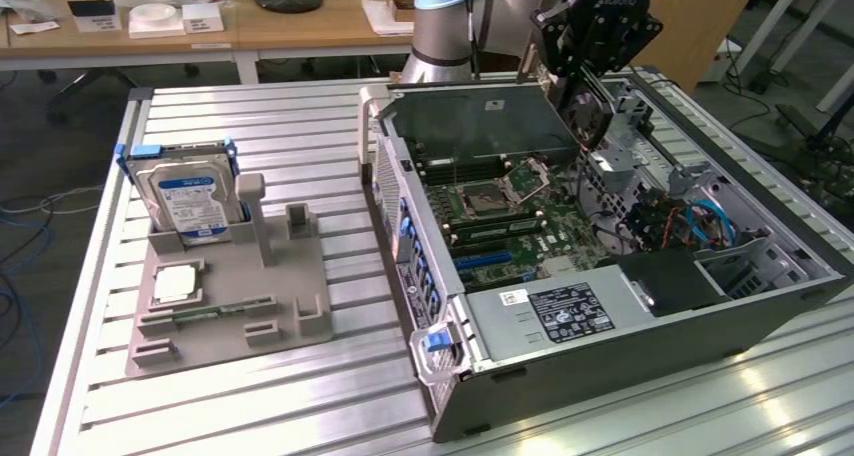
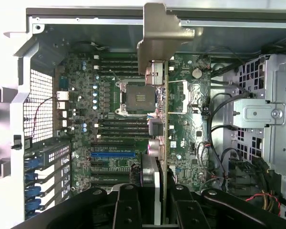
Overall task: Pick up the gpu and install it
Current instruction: 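Insert the gpu into the slot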
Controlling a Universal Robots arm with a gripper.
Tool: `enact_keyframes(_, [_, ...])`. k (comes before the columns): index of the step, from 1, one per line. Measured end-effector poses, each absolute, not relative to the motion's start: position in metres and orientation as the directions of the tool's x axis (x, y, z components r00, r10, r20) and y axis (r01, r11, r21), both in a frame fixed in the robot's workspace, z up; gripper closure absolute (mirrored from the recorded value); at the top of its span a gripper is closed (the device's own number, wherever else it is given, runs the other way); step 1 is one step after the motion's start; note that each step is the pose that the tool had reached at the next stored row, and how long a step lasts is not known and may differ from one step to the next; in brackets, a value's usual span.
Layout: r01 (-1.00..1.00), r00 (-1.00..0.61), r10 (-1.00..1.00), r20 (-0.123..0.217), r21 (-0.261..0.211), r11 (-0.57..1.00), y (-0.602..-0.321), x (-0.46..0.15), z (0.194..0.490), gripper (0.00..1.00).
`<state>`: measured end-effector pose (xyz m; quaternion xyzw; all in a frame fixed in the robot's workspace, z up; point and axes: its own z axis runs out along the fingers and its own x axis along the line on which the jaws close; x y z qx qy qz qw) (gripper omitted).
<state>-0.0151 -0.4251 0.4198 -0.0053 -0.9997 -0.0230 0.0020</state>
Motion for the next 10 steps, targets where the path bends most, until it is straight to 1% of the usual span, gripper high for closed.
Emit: enact_keyframes(10, [-0.021,-1.000,-0.021,0.004,0.046,0.999,-0.4251,-0.0152,0.4197,0.72])
